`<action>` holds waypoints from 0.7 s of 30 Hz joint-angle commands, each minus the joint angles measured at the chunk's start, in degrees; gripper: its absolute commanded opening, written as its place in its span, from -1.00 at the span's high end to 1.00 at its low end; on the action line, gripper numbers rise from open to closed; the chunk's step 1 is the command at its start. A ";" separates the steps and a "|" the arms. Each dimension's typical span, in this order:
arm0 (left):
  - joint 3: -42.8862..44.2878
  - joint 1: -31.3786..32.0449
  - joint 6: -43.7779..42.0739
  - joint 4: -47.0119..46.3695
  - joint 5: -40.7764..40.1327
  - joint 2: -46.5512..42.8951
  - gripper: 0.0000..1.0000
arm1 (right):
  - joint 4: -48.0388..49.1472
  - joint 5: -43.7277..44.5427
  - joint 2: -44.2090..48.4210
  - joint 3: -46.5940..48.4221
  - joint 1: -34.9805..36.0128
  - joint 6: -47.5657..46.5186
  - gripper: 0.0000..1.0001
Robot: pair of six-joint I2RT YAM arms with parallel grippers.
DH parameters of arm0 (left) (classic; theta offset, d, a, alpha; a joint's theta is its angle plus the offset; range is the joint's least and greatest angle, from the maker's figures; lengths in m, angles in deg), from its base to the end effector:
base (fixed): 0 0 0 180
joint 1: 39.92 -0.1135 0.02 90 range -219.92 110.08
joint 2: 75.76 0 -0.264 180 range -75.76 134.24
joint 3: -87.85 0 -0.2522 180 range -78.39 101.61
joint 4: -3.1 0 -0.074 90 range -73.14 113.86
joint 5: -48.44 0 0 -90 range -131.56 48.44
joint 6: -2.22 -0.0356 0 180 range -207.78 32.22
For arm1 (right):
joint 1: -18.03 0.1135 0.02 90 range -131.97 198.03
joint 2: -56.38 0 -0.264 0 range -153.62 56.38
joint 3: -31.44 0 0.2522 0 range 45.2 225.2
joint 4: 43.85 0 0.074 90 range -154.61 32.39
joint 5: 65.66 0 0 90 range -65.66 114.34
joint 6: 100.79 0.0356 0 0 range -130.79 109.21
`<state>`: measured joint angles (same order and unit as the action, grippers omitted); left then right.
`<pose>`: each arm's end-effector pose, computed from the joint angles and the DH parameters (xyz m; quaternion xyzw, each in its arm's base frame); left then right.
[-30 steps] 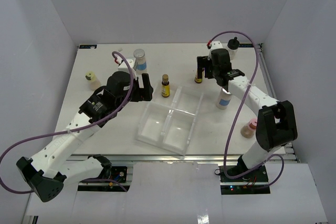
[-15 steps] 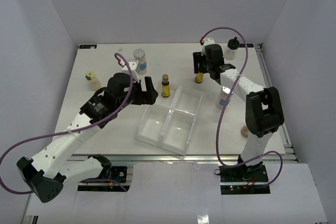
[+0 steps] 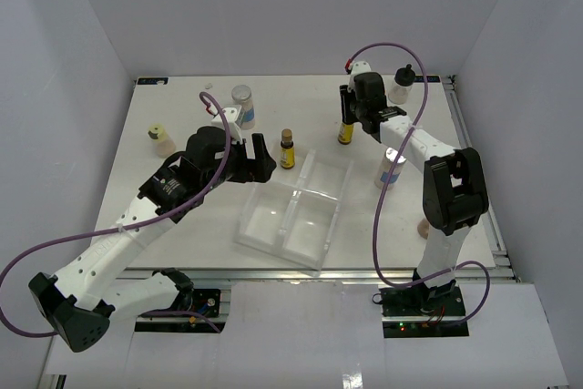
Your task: Organize the condiment bottles
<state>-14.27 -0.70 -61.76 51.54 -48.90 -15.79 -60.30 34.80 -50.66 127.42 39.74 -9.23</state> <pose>0.1749 -0.1369 0.3641 0.0681 0.8645 -0.2200 0.4469 0.4126 0.1573 0.2672 -0.1024 0.8465 0.0278 0.5216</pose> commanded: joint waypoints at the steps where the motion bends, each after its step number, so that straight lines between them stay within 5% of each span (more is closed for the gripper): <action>1: 2.42 -0.11 0.62 -0.51 0.84 -0.28 -0.96 | -1.39 1.85 1.23 3.26 -0.44 -1.29 0.85; 13: 9.00 -2.74 0.98 0.78 -0.13 5.10 -0.96 | -10.75 -6.37 17.17 6.52 2.23 -2.08 0.85; 18: 6.38 -15.16 2.55 0.33 10.95 5.91 -0.96 | -12.23 -9.07 23.76 4.49 7.02 -2.00 0.85; 21: 4.30 -17.82 3.16 0.78 11.11 4.67 -0.96 | -12.36 -12.07 26.02 3.19 10.62 -0.46 0.85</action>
<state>-7.89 -15.17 -60.11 51.90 -42.43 -9.15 -74.24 28.00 -27.89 129.82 46.13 -10.93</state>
